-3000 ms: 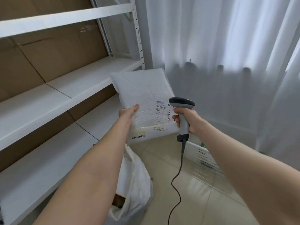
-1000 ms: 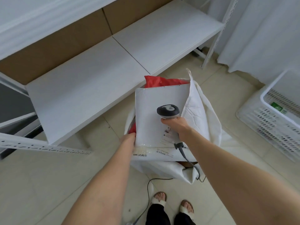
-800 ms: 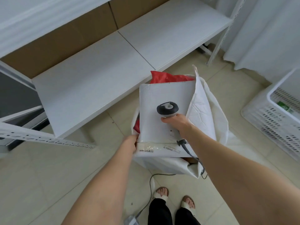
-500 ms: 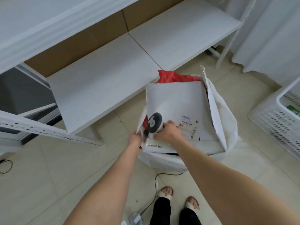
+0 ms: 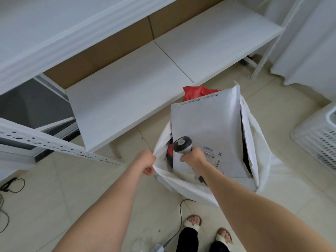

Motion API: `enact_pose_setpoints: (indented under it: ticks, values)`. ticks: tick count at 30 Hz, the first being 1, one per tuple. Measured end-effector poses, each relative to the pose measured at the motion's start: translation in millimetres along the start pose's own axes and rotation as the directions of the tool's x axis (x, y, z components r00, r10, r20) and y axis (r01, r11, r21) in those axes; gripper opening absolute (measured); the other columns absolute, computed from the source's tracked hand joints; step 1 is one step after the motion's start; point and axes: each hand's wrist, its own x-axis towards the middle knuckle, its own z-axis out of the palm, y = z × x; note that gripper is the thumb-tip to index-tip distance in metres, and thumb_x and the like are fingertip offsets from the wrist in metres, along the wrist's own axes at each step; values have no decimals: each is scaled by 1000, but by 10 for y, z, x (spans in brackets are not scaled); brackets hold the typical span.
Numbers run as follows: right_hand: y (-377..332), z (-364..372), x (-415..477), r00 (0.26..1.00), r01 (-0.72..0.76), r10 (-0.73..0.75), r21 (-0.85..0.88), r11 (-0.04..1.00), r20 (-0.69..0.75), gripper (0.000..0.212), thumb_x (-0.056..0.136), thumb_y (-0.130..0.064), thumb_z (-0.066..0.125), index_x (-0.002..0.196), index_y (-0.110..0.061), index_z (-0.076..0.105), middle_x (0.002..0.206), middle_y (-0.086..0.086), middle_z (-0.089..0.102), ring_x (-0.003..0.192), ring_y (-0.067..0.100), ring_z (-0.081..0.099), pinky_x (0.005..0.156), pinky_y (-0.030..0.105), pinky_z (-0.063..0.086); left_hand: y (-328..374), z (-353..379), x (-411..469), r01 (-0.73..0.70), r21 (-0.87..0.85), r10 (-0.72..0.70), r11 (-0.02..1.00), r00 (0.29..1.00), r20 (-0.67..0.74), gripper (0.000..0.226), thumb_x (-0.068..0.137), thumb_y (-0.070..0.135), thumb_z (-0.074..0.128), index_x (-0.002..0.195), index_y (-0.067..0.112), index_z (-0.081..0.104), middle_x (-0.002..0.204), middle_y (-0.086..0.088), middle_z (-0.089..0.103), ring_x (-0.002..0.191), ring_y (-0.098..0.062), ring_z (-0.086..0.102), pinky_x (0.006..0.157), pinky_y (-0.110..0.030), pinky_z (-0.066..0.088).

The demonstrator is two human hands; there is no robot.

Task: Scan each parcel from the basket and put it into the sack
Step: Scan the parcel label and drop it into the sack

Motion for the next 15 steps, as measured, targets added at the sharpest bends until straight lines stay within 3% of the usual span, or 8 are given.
enact_pose_setpoints:
  ticks: [3, 5, 8, 11, 15]
  values:
    - [-119, -277, -113, 995, 30, -24, 65, 997, -99, 13, 84, -14, 62, 96, -9, 60, 76, 4, 61, 74, 23, 62, 81, 42, 58, 126, 34, -92, 15, 244, 1, 970, 998, -64, 29, 95, 1, 33, 115, -5, 53, 73, -17, 62, 59, -25, 65, 51, -32, 55]
    - [-191, -489, -215, 988, 69, -54, 103, 992, -145, 12, 82, -19, 62, 92, -13, 61, 81, 6, 67, 77, 24, 69, 79, 44, 60, 200, 90, -125, 7, 399, 33, 917, 995, -94, 31, 96, 0, 37, 121, -3, 54, 95, -18, 66, 83, -28, 70, 70, -37, 59]
    - [-289, -801, -335, 977, 114, -82, 158, 981, -196, 13, 81, -22, 63, 93, -16, 61, 85, 6, 66, 74, 23, 68, 76, 43, 60, 309, 124, -196, 18, 558, 74, 830, 987, -143, 36, 97, 4, 41, 132, 3, 47, 126, -16, 58, 113, -28, 61, 95, -38, 51]
    - [-343, -1043, -407, 974, 132, -90, 194, 972, -210, 14, 85, -21, 62, 96, -14, 59, 80, 3, 57, 65, 19, 58, 76, 43, 60, 456, 116, -303, 30, 629, 103, 777, 979, -174, 40, 97, 5, 43, 137, 5, 42, 134, -13, 51, 120, -27, 54, 97, -33, 46]
    - [-426, -1238, -404, 970, 154, -95, 260, 953, -225, 20, 88, -20, 63, 105, -11, 58, 86, 3, 58, 75, 19, 58, 69, 37, 60, 815, 48, -330, -8, 602, 177, 798, 959, -222, 38, 96, 9, 43, 135, 8, 45, 135, -11, 52, 121, -27, 53, 96, -34, 45]
